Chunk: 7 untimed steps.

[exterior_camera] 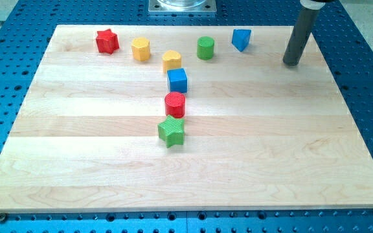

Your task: Push the yellow heart into the yellow hexagon

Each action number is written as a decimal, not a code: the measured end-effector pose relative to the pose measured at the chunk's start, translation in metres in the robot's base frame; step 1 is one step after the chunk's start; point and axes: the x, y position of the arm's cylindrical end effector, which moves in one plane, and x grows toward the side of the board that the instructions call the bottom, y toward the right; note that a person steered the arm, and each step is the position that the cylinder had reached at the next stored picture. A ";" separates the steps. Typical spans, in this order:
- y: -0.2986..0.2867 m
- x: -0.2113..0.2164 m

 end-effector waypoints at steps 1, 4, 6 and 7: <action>-0.004 0.006; -0.005 0.014; 0.008 0.017; 0.008 0.020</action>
